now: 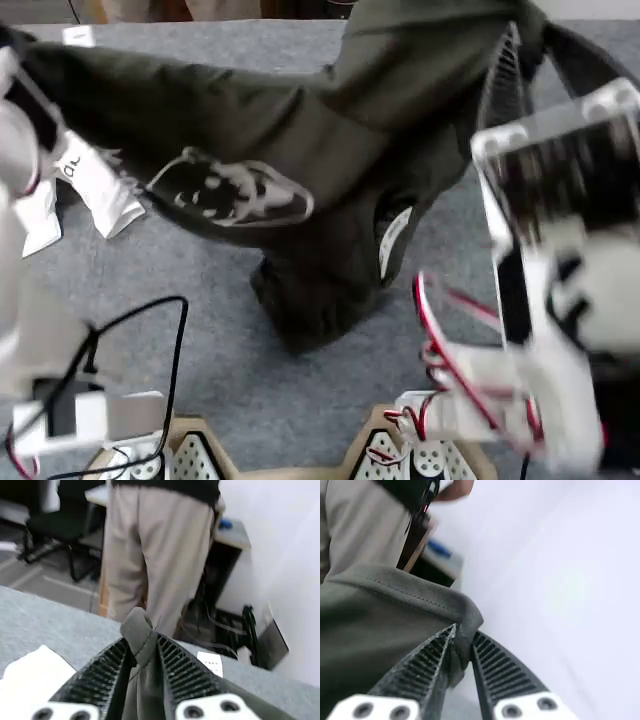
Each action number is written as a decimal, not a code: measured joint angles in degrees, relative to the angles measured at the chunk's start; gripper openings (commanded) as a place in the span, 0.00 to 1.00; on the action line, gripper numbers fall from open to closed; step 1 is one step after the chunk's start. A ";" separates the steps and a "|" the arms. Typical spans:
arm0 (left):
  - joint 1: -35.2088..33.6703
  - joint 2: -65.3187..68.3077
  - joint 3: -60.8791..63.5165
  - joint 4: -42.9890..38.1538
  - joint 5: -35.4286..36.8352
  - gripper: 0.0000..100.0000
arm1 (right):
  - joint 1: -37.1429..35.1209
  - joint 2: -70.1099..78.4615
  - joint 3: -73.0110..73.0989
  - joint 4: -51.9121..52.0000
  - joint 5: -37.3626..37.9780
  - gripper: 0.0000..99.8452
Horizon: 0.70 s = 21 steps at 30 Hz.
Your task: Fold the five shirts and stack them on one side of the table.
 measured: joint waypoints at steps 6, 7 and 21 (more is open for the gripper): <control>-0.79 -16.09 14.42 0.00 -3.96 0.02 | 0.00 -8.18 -0.26 0.00 0.00 0.01; -0.79 -19.34 17.58 0.00 -4.66 0.02 | 0.00 -9.41 -0.53 0.00 0.00 0.01; -0.88 -56.35 58.29 0.00 -11.08 0.02 | 16.35 -14.68 -1.32 -1.58 0.00 0.01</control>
